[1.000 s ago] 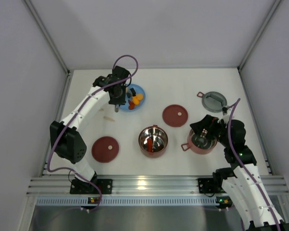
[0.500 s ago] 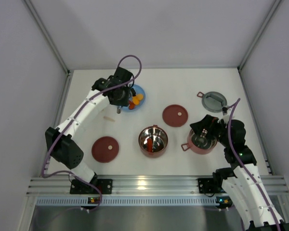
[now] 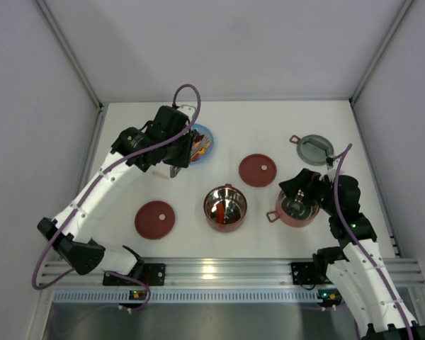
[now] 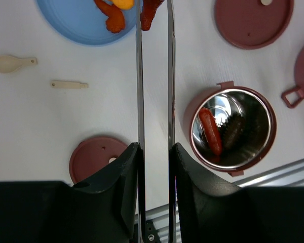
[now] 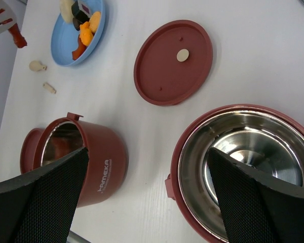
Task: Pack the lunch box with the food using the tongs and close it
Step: Place the fake food in the packing box.
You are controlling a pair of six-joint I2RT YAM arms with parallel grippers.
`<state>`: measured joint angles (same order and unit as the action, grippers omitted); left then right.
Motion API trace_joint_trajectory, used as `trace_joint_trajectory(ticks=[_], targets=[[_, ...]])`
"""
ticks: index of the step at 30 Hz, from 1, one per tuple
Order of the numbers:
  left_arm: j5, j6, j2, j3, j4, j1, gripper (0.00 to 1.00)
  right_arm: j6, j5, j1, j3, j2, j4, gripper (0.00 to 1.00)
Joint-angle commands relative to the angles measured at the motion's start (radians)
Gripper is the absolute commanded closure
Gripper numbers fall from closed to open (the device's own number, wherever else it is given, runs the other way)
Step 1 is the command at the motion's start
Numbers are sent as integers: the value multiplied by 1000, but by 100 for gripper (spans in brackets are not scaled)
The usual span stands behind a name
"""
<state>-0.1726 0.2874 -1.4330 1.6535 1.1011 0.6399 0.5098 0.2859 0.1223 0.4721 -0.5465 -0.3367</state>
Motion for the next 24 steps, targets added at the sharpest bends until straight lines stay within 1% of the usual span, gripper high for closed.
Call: trace_joint_trajectory(ticks=[1, 9, 15, 16, 24], targets=[[51, -22, 83, 38, 43, 32, 100, 9, 1, -12, 37, -7, 33, 0], [148, -68, 175, -7, 94, 106, 100, 10, -4, -12, 46, -12, 36, 0], [166, -41, 212, -50, 118, 144, 100, 12, -5, -12, 46, -17, 38, 1], [203, -34, 217, -58, 120, 148, 100, 10, -7, -12, 46, -17, 39, 0], [262, -7, 255, -130, 118, 190, 100, 7, -8, -12, 42, -18, 42, 1]])
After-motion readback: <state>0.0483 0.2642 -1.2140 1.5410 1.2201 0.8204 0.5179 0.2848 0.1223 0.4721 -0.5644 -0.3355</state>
